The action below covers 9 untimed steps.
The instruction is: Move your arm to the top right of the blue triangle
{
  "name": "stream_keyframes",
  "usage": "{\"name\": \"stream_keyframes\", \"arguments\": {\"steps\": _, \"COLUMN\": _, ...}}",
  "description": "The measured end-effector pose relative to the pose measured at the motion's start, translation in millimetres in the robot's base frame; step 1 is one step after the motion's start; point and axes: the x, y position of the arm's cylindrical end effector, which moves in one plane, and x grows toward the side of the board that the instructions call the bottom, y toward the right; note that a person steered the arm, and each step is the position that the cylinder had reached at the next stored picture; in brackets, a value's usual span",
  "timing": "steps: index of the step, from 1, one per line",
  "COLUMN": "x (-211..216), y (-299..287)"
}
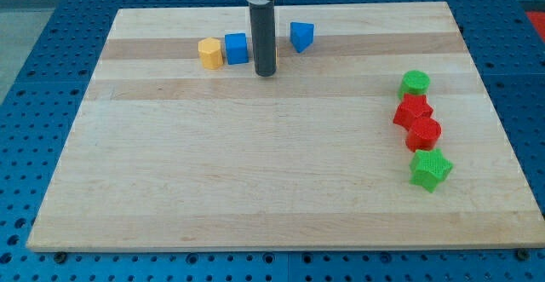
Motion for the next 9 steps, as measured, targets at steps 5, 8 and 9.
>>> {"name": "stream_keyframes", "arguments": {"steps": 5, "x": -11, "y": 144}}
{"name": "stream_keyframes", "arguments": {"steps": 8, "x": -140, "y": 107}}
{"name": "stream_keyframes", "arguments": {"steps": 9, "x": -130, "y": 93}}
